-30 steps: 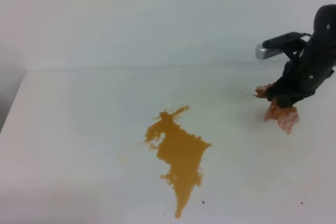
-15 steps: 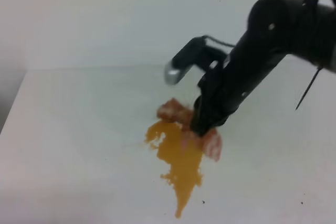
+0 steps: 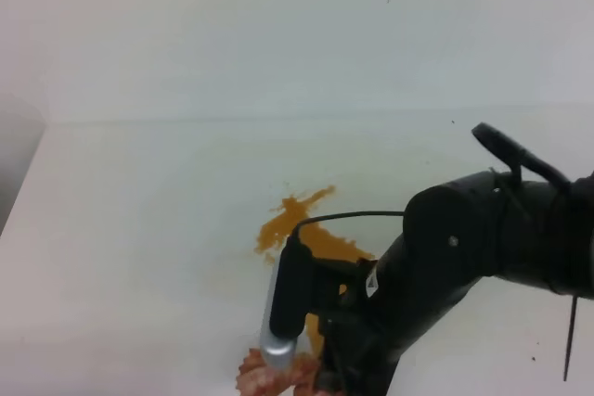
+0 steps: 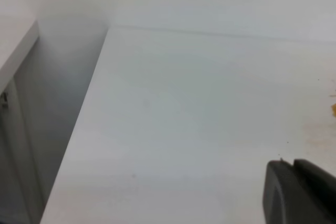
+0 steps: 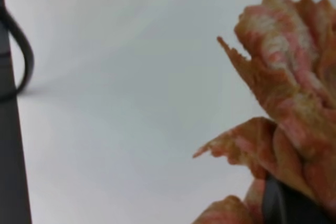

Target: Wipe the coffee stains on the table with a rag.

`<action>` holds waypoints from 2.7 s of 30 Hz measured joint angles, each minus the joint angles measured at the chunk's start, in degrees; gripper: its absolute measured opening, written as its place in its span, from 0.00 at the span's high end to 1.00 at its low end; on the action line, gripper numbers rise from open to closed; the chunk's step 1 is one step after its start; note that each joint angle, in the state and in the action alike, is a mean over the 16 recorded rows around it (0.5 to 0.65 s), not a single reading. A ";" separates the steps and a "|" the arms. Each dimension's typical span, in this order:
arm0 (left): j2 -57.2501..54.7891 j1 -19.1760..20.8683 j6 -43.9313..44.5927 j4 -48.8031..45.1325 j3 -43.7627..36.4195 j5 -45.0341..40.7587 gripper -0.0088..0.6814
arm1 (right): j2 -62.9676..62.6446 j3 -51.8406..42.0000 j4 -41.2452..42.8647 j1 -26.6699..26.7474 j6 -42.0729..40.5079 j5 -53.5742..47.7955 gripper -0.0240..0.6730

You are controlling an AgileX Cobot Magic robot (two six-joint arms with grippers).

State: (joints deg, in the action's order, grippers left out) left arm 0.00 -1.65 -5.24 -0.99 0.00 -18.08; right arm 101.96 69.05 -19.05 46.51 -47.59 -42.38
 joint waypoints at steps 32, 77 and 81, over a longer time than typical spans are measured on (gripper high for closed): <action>0.00 0.00 0.00 0.00 0.00 0.00 0.99 | 19.52 12.71 -3.55 -13.47 -7.58 3.16 0.93; 0.00 0.00 0.00 0.00 0.00 0.00 0.99 | 30.90 30.47 4.53 -13.06 13.15 7.25 0.93; 0.01 0.00 0.00 0.00 0.00 0.00 0.99 | 30.37 30.47 6.52 -15.12 12.86 5.52 0.93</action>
State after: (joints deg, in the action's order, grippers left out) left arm 0.01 -1.65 -5.24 -0.99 0.00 -18.08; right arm 132.33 99.52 -12.52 31.39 -34.73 -36.86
